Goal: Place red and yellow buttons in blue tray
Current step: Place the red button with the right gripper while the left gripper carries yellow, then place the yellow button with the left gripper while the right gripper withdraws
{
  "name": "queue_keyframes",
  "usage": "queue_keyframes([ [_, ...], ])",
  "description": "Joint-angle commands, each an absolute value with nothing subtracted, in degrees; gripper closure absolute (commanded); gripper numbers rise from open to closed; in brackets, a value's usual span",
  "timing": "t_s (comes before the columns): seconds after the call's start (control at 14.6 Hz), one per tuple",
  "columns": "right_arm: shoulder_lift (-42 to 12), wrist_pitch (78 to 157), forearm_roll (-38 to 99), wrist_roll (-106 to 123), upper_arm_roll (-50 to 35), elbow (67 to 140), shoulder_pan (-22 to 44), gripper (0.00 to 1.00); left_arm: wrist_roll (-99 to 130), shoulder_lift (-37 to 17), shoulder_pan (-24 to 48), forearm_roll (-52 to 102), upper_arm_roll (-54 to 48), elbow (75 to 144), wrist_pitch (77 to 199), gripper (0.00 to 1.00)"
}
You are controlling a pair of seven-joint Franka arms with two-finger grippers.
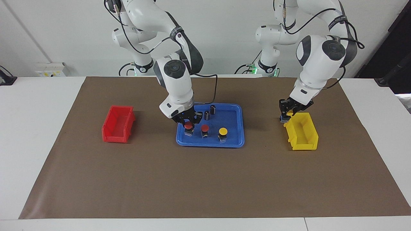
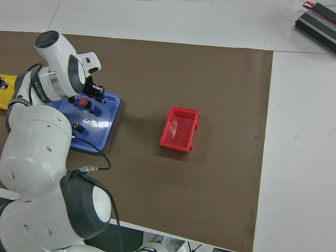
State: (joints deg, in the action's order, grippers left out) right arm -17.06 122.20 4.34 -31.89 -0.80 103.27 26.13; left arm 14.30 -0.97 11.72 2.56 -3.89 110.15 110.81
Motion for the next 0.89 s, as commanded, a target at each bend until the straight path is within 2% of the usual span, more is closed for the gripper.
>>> queue_keyframes([
  [0.0,-15.9,127.3,4.9,-32.7,-0.6,108.4,26.5,0.74,17.9,-1.1,17.0,6.1,-3.2,112.6,117.0,0.98],
  [0.2,-17.6,127.9,4.9,-33.5,-0.6,108.5,27.3,0.59,21.1,-5.7,22.7,8.3,-3.1,110.9,124.1,0.98],
  [0.27,-17.6,126.8,4.9,-33.5,-0.6,108.2,27.2,0.37,21.2,-6.7,24.1,8.3,-3.1,110.9,125.7,0.98],
  [0.34,-17.5,125.7,4.6,-33.5,-0.5,107.6,27.2,0.25,21.7,-8.2,25.0,8.3,-3.1,110.4,126.6,0.98],
  [0.41,-17.2,123.8,3.8,-33.3,-0.4,106.4,26.8,0.20,22.1,-9.7,26.3,8.3,-3.1,109.1,127.0,0.98],
  [0.48,-16.3,120.2,2.7,-32.8,0.1,103.7,26.0,0.00,22.1,-11.9,26.8,8.3,-3.0,107.6,127.0,0.98],
  [0.68,-11.9,110.5,0.9,-25.9,0.3,98.0,18.9,0.00,22.2,-14.1,27.4,8.2,-3.1,108.2,129.6,0.98],
  [0.82,-8.6,106.6,1.0,-22.3,0.4,97.6,15.3,0.00,23.6,-16.0,29.1,8.2,-2.9,108.2,131.0,0.98],
])
